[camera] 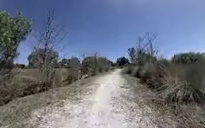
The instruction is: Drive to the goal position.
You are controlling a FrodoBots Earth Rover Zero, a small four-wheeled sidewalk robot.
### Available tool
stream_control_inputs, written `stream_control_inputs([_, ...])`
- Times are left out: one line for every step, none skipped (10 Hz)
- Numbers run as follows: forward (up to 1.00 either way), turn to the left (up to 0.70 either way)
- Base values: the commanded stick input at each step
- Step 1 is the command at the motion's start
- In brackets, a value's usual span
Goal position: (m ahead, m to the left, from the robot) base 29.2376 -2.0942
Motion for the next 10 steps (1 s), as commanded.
stream_control_inputs([0.7,0.0])
stream_control_inputs([0.7,0.0])
stream_control_inputs([0.7,0.0])
stream_control_inputs([0.7,0.0])
stream_control_inputs([0.7,0.0])
stream_control_inputs([0.7,0.0])
stream_control_inputs([0.7,0.0])
stream_control_inputs([0.7,0.0])
stream_control_inputs([0.7,0.0])
stream_control_inputs([0.7,0.0])
